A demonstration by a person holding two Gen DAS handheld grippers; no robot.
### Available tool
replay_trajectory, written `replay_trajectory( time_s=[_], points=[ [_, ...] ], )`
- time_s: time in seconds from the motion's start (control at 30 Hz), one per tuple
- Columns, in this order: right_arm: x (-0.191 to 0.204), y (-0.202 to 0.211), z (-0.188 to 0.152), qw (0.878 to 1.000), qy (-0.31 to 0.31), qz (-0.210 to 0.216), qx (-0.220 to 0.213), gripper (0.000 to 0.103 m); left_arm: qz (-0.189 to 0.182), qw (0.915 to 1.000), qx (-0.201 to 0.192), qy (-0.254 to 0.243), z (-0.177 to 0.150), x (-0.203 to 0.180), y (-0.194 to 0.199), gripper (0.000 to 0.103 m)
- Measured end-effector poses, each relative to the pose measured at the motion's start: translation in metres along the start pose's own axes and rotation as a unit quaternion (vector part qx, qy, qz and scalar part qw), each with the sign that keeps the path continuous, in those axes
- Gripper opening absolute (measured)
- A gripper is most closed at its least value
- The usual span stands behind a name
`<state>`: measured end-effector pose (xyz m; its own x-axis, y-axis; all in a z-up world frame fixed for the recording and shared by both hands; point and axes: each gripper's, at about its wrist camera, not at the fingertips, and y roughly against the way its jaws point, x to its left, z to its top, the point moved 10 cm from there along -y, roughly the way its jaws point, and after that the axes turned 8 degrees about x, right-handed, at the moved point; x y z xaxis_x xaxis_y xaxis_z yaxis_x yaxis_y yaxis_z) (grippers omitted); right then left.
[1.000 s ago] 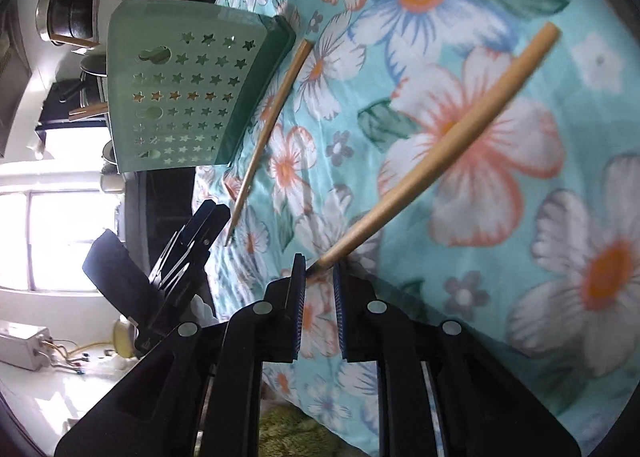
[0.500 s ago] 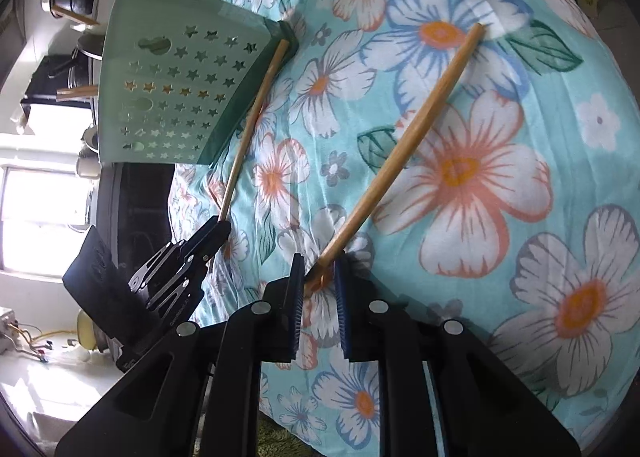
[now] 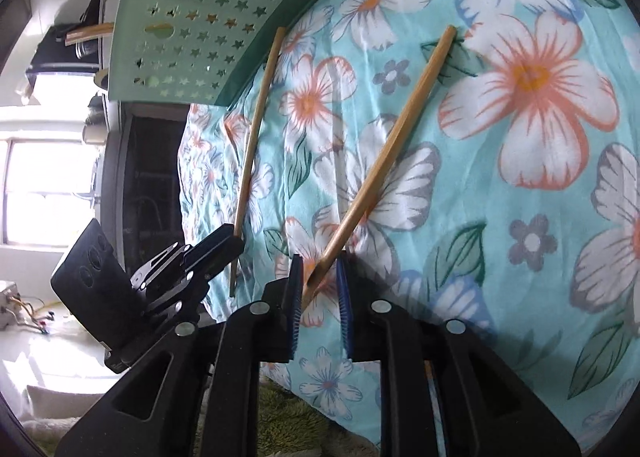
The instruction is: Organize utensils
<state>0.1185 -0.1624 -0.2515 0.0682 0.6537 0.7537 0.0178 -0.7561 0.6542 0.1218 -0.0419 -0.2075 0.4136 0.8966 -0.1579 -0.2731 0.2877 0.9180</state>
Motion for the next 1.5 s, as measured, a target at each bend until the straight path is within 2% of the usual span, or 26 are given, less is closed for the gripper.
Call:
replay_trajectory(
  time_s=[0.1, 0.27, 0.43, 0.63, 0.7, 0.8, 0.87, 0.9, 1.13, 1.27, 1.5],
  points=[
    [-0.005, 0.016, 0.01, 0.999, -0.013, 0.009, -0.027, 0.031, -0.008, 0.9999, -0.008, 0.005, 0.012, 0.0, 0.005, 0.03],
    [-0.026, 0.041, 0.034, 0.995, -0.055, 0.017, -0.075, 0.032, 0.003, 0.9999, -0.01, 0.005, 0.041, -0.002, -0.007, 0.03],
    [-0.036, 0.046, 0.057, 0.99, -0.089, 0.039, -0.104, 0.032, 0.02, 0.9998, -0.001, -0.005, 0.069, -0.004, -0.032, 0.03],
    [-0.04, 0.05, 0.074, 0.986, -0.099, 0.031, -0.127, 0.026, 0.038, 0.9991, 0.0, -0.018, 0.094, -0.01, -0.051, 0.03],
    [-0.036, 0.042, 0.078, 0.985, -0.102, 0.023, -0.134, 0.017, 0.042, 0.9989, -0.005, -0.017, 0.1, -0.011, -0.053, 0.026],
    [-0.04, 0.041, 0.078, 0.985, -0.104, 0.019, -0.139, 0.009, 0.048, 0.9986, -0.006, -0.021, 0.102, -0.012, -0.055, 0.014],
    [-0.041, 0.041, 0.077, 0.985, -0.104, 0.022, -0.138, 0.008, 0.049, 0.9983, -0.002, -0.03, 0.099, -0.013, -0.053, 0.006],
    [-0.042, 0.041, 0.074, 0.985, -0.103, 0.021, -0.137, 0.008, 0.048, 0.9983, 0.0, -0.031, 0.097, -0.015, -0.053, 0.005],
    [-0.034, 0.036, 0.066, 0.988, -0.087, 0.004, -0.125, 0.01, 0.047, 0.9981, 0.015, -0.038, 0.069, -0.018, -0.04, 0.006],
    [-0.035, 0.035, 0.066, 0.988, -0.093, 0.008, -0.126, 0.01, 0.057, 0.9974, 0.015, -0.041, 0.075, -0.021, -0.043, 0.011],
    [-0.037, 0.036, 0.065, 0.986, -0.101, 0.016, -0.131, 0.01, 0.086, 0.9947, 0.01, -0.054, 0.089, -0.028, -0.054, 0.011]
  ],
)
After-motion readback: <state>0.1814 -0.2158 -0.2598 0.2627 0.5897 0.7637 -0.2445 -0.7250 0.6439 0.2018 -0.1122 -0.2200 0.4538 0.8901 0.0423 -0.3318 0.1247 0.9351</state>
